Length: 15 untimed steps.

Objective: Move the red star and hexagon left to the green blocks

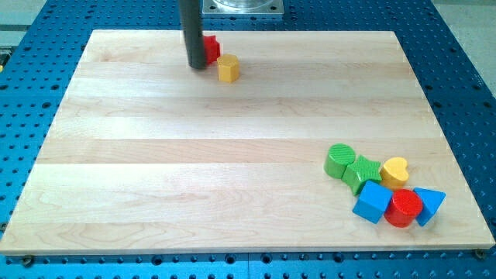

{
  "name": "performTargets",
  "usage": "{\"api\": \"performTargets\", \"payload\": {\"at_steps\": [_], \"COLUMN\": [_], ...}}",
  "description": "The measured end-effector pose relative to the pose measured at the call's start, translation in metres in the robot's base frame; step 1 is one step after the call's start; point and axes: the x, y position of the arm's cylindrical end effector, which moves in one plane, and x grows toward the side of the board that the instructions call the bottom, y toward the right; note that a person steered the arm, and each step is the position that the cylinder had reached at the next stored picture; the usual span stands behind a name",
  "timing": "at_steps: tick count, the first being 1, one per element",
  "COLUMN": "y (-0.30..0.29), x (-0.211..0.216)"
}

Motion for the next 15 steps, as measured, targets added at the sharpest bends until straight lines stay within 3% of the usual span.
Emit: {"api": "performTargets", "payload": {"at_steps": [2,3,6,8,10,11,12,13,15], "y": [-0.020,0.003,0.025,0.073,0.092,0.070,0.067,0.116,0.121], "x": [-0.080,-0.085,0.053,0.105,0.229,0.232,0.263,0.268,0.237]}}
